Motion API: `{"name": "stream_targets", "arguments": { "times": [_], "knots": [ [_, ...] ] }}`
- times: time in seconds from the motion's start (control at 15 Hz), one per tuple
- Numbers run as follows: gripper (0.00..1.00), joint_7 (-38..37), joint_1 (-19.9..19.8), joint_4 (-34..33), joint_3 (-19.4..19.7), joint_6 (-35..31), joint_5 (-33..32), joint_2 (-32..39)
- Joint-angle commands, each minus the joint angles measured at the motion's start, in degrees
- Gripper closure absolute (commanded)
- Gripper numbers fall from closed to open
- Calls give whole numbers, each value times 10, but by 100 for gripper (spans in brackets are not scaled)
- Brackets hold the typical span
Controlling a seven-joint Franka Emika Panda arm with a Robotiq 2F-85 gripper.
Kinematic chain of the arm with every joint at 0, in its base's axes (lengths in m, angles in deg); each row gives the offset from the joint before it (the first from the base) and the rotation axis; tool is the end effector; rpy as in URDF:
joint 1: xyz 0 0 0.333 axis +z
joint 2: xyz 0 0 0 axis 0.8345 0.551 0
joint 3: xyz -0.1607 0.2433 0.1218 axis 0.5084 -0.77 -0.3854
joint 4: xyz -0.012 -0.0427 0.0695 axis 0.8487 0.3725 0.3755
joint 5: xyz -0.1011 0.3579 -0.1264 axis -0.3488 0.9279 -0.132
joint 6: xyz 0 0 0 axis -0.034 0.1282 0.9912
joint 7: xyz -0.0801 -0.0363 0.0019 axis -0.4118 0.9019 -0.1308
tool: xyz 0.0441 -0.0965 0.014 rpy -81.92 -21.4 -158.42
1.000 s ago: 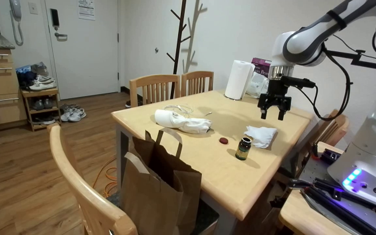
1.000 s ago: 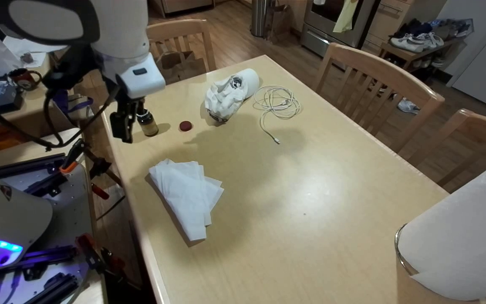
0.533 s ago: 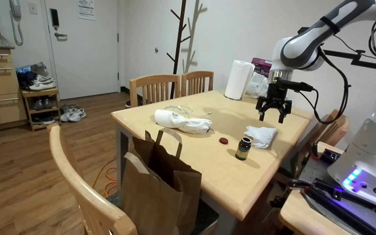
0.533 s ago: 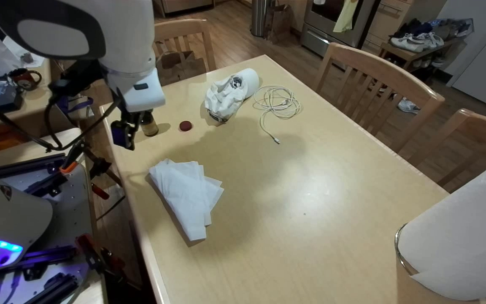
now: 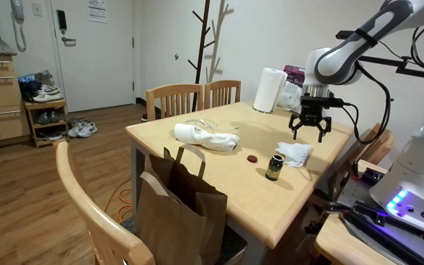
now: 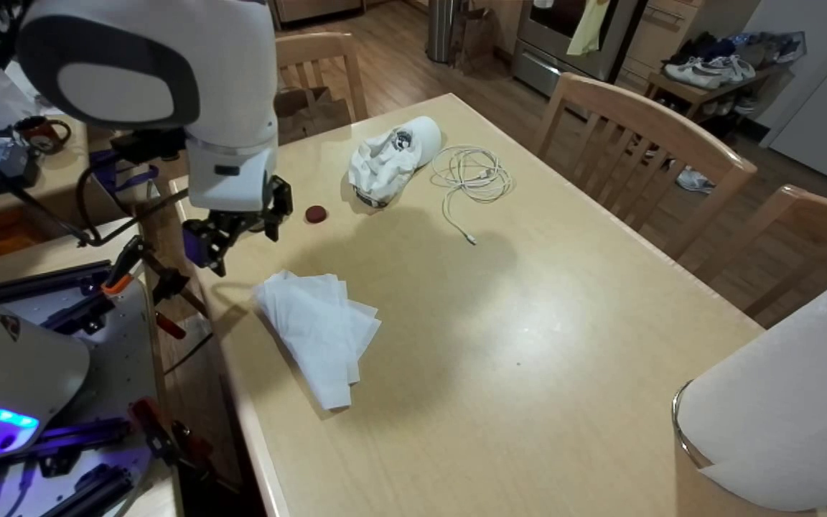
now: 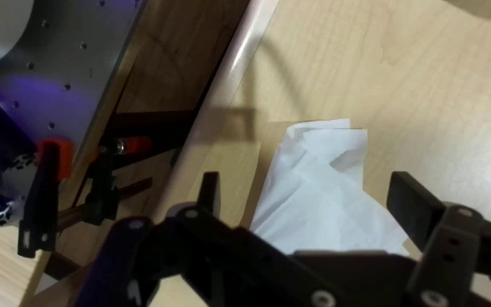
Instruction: Use the paper towel to wipe the table
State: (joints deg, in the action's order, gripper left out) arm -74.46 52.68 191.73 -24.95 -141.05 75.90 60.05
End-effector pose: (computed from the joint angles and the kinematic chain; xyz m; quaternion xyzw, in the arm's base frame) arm 0.3545 -0.0172 0.2323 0.8385 -0.5283 -0.1329 0.0145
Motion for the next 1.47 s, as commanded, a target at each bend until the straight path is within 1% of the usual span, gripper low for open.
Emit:
{"name": "stream_targets", "arguments": {
  "times": [0.0, 0.27, 0.4, 0.53, 0.8, 0.87, 0.93, 1.13, 1.27, 1.4],
  "knots": [
    [0, -92, -7, 0, 7, -45, 2, 60],
    [0, -169, 5, 0, 24, -100, 15, 119],
    [0, -204, 12, -1, 29, -126, 6, 147],
    [0, -222, 22, 0, 34, -157, 8, 172],
    [0, -246, 44, -1, 42, -192, 9, 206],
    [24, -251, 49, -1, 45, -196, 8, 213],
    [26, -256, 55, -1, 50, -200, 3, 218],
    [47, -269, 74, 4, 65, -212, -11, 222],
    [59, -281, 88, 4, 77, -203, -24, 212],
    [72, -303, 104, 4, 95, -190, -52, 202]
  ]
}}
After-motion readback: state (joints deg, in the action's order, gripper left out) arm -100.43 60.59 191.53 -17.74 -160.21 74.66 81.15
